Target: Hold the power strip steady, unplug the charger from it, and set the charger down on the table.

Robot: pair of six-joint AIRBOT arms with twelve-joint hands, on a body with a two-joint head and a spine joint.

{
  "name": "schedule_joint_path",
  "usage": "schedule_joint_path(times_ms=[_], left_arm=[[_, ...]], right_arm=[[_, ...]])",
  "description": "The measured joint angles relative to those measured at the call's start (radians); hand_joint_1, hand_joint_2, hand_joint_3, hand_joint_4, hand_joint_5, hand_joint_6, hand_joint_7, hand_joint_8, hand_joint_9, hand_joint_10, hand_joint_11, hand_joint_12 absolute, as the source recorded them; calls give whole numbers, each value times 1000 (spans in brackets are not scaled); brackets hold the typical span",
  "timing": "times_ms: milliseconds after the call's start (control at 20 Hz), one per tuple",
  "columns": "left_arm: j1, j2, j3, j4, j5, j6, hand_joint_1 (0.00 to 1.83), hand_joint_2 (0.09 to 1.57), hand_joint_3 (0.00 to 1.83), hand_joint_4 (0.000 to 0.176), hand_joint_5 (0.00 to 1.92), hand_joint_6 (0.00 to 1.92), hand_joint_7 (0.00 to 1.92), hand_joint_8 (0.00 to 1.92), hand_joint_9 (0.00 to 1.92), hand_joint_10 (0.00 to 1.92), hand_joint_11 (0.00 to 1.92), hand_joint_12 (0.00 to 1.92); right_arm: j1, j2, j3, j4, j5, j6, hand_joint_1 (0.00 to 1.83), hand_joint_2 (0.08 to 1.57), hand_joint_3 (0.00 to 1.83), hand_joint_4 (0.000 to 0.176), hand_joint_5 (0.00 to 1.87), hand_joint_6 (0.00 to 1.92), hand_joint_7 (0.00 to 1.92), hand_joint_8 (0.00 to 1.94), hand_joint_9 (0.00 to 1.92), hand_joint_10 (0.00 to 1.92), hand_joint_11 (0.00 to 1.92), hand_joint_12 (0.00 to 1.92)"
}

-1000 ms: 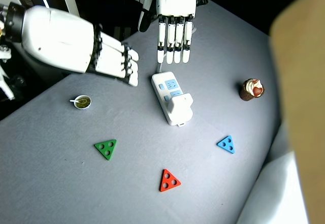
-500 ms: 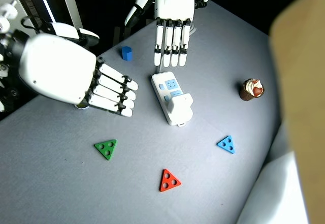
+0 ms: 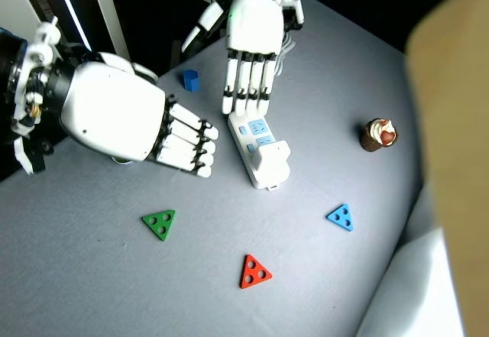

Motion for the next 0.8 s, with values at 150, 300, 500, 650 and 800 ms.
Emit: schedule_joint_path(times_ms=[150, 300, 500, 650, 800], left_arm=[[13, -10, 15, -2, -16, 5, 39, 990, 0, 0, 178, 4, 180, 4, 170, 2, 13, 278], [22, -26, 40, -10, -17, 6, 34, 992, 0, 0, 187, 5, 184, 3, 171, 1, 18, 277], [25, -59, 58, -11, -21, 7, 34, 994, 1, 0, 170, 1, 170, 2, 161, 1, 13, 271], [24, -83, 80, -14, -24, 7, 19, 996, 1, 0, 153, 0, 160, 0, 155, 0, 10, 266], [32, -102, 100, -15, -37, 7, 12, 994, 0, 0, 155, 1, 165, 2, 160, 2, 8, 260]], right_arm=[[-11, 5, -35, 275, 134, -340, 862, 1007, 0, 0, 257, 0, 294, 0, 273, 0, 46, 512], [-57, -27, -41, 370, 261, -483, 952, 1024, 0, 0, 273, 9, 311, 6, 282, 5, 29, 596], [-72, -62, -6, 360, 232, -404, 988, 1030, 0, 0, 296, 8, 319, 4, 290, 5, 46, 611], [-83, -80, 28, 242, 211, -337, 961, 1029, 0, 0, 315, 1, 340, 0, 318, 2, 38, 653], [-98, -85, 38, 114, 217, -265, 942, 1036, 3, 0, 314, 0, 337, 0, 302, 0, 23, 662]])
